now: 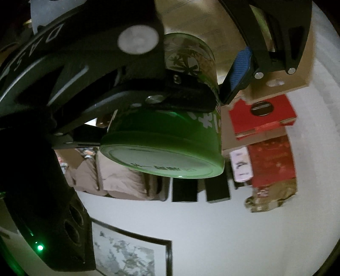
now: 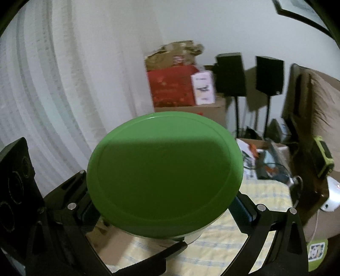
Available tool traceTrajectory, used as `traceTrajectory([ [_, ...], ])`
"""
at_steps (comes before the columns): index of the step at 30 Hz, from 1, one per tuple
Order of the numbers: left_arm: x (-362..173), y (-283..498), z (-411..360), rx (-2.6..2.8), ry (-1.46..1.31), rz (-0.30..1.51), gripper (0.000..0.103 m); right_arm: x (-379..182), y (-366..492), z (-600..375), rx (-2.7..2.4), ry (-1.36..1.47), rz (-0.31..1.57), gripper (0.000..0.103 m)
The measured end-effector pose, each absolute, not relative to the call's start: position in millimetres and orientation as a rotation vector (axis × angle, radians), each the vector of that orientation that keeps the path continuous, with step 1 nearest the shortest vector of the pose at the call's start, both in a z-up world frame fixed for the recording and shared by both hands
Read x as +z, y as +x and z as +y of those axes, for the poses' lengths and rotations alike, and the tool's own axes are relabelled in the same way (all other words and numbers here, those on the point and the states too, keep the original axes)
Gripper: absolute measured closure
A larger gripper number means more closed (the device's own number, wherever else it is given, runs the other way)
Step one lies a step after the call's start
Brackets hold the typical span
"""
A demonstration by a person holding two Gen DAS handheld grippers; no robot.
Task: Organize objects
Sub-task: 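Lift the canister with both tools and carry it over the box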
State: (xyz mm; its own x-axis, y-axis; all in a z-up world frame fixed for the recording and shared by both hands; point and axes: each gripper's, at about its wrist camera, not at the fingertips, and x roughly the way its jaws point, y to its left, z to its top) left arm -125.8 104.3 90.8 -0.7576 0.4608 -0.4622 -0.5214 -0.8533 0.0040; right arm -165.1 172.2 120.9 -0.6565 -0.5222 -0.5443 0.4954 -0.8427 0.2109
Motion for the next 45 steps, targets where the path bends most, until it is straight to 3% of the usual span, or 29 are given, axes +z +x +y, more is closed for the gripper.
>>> traceTrajectory([
  [16, 88.0, -176.4, -22.7, 2.620, -0.808, 0.229, 0.012, 98.5, -237.6, 48.5, -2.154, 0.983, -0.337, 0.000],
  [34, 35.3, -247.8, -85.4, 2.603, -1.053, 0.279, 0.016, -0.1, -317.5, -14.1, -1.920, 1.198, -0.745, 0.000],
  [40, 24.5, -252.5, -95.9, 2.598, -1.096, 0.253, 0.016, -15.7, -323.5, -18.0, -1.914, 1.245, -0.780, 0.001],
  [45, 18.8, -253.3, -104.0, 2.589, -1.091, 0.197, 0.013, -9.3, -317.3, -17.8, -1.961, 1.277, -0.680, 0.004],
])
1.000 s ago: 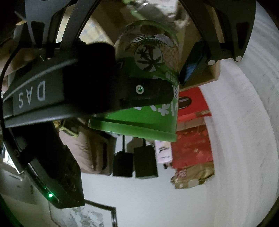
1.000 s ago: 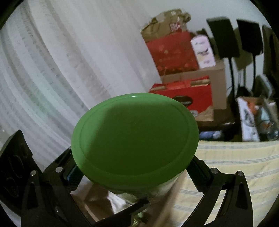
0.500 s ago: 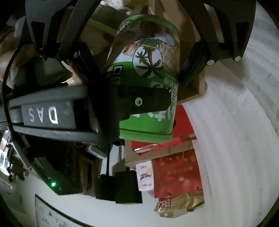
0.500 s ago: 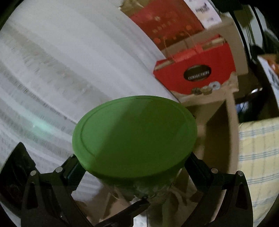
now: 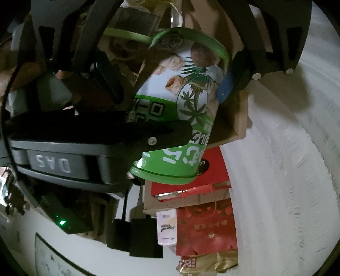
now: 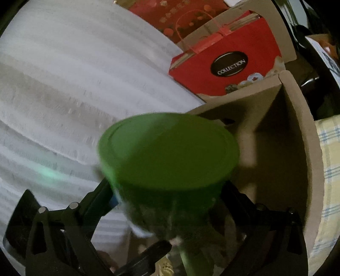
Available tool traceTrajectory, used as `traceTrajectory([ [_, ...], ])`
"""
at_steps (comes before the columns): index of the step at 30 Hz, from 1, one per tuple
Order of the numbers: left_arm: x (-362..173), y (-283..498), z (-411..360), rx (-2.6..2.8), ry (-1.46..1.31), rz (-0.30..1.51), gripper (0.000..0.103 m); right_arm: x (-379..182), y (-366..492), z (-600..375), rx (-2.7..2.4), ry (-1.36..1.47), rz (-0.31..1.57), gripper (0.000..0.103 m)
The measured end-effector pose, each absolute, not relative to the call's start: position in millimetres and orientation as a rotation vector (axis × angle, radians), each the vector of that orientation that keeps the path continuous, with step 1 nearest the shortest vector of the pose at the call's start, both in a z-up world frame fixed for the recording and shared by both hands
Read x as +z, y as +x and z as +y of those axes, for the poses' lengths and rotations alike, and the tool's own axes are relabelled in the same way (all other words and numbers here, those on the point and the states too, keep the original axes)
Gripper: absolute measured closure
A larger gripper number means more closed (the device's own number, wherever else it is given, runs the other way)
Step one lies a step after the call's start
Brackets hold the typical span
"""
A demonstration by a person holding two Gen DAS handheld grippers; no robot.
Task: Organize objects
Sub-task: 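Lift the canister with both tools and carry it over the box, then lower the canister into the box and open both tools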
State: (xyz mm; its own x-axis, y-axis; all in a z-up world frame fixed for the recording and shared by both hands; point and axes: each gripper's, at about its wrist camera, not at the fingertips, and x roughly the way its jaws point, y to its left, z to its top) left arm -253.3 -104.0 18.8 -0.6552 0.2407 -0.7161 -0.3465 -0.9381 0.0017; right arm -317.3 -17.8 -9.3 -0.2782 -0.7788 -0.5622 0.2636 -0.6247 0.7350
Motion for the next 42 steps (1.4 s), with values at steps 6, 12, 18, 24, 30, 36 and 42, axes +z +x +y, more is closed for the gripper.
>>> traceTrajectory([
  [6, 10.2, -252.3, -103.7, 2.607, -1.114, 0.264, 0.015, 14.2, -302.4, -13.7, -2.002, 1.268, -0.582, 0.003],
  [12, 1.8, -251.0, -112.6, 2.618, -1.141, 0.237, 0.015, 33.2, -298.3, -3.8, -2.082, 1.231, -0.482, 0.002],
  [18, 2.2, -241.7, -119.5, 2.631, -1.156, 0.204, 0.015, 32.3, -292.5, 8.0, -2.122, 1.241, -0.454, 0.002],
  [24, 12.6, -230.6, -121.4, 2.645, -1.162, 0.121, 0.014, 34.7, -278.1, 19.8, -2.154, 1.226, -0.409, 0.002],
  [30, 24.1, -207.3, -119.2, 2.647, -1.142, 0.037, 0.011, 40.2, -257.1, 29.0, -2.196, 1.191, -0.325, 0.002],
  [36, 40.5, -177.9, -108.2, 2.680, -1.078, 0.029, 0.001, 46.0, -232.5, 45.1, -2.268, 1.154, -0.197, 0.002],
  [42, 51.5, -145.5, -96.0, 2.688, -1.034, 0.000, 0.001, 50.4, -198.0, 68.4, -2.369, 1.107, -0.054, 0.001],
])
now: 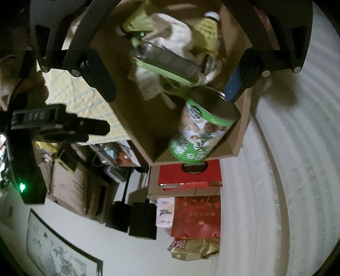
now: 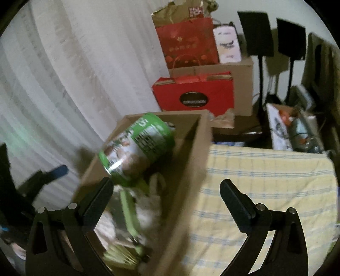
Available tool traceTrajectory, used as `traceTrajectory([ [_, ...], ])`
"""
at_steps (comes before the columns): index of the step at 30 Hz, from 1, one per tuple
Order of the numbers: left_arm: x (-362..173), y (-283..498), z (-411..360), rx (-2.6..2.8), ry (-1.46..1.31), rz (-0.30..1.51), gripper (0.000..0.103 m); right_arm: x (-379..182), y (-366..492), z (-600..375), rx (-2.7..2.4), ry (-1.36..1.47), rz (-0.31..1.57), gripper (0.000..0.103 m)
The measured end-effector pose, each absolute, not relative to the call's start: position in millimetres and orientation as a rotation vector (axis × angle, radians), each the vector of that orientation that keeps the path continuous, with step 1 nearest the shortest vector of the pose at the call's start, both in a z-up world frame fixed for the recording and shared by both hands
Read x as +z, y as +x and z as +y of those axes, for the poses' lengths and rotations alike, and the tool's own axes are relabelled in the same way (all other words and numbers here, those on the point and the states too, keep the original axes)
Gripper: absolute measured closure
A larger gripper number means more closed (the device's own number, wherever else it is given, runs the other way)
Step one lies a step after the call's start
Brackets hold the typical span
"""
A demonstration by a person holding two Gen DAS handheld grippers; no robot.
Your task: Organize objects
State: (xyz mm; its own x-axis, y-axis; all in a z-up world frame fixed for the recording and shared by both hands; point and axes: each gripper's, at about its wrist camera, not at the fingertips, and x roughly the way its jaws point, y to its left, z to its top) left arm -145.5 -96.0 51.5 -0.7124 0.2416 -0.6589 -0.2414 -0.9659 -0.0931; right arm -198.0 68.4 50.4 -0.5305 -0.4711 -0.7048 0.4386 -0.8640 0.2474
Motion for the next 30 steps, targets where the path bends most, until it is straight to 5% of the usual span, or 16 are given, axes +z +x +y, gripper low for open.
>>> traceTrajectory([
  [30, 68.7, -46.7, -38.7, 2.743, -0.969, -0.053, 0.000, 72.4, -67.6, 152.9, -2.632, 0.924, 0.085, 0.001],
])
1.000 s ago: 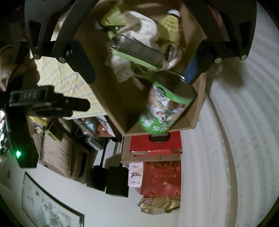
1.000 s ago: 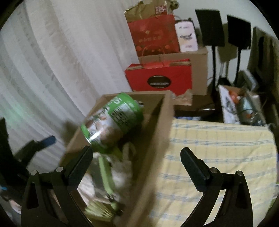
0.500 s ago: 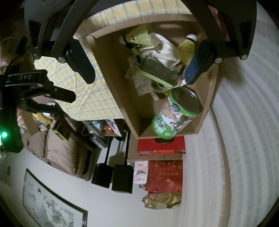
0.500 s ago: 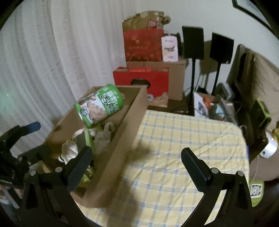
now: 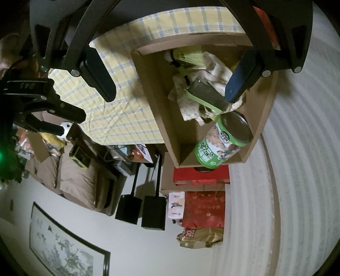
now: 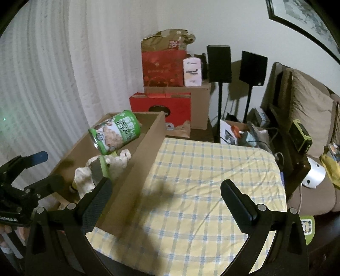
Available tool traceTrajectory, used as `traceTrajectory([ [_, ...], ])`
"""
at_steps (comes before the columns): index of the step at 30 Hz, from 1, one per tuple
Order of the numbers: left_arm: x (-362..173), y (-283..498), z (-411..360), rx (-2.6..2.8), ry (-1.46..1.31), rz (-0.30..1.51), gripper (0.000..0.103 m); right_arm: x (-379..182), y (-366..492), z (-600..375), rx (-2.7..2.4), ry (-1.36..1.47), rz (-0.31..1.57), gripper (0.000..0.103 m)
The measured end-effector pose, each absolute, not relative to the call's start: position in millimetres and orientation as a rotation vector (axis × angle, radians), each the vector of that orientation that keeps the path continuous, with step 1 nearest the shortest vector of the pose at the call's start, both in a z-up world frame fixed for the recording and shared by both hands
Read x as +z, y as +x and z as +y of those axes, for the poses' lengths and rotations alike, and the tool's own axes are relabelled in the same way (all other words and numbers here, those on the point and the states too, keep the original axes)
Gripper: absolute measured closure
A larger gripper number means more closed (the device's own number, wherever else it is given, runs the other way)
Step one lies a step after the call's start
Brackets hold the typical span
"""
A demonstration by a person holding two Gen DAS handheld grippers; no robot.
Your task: Organize objects
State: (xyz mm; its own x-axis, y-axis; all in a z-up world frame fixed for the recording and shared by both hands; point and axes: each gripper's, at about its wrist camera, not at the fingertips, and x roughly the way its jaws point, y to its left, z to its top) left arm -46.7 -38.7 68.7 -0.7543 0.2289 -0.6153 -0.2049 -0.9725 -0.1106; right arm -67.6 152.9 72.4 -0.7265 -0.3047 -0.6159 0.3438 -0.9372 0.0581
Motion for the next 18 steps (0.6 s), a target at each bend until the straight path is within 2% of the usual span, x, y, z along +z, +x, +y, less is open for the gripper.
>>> traceTrajectory([
  [12, 64.5, -24.1, -28.3, 2.779, -0.973, -0.058, 0.000, 64.7, -35.3, 176.6, -2.687, 0.915, 0.064, 0.001],
  [18, 59.2, -7.3, -29.5, 2.825, -0.975, -0.128, 0.000, 62.1, -17.5, 182.8, -2.711, 0.907, 0.086, 0.001],
])
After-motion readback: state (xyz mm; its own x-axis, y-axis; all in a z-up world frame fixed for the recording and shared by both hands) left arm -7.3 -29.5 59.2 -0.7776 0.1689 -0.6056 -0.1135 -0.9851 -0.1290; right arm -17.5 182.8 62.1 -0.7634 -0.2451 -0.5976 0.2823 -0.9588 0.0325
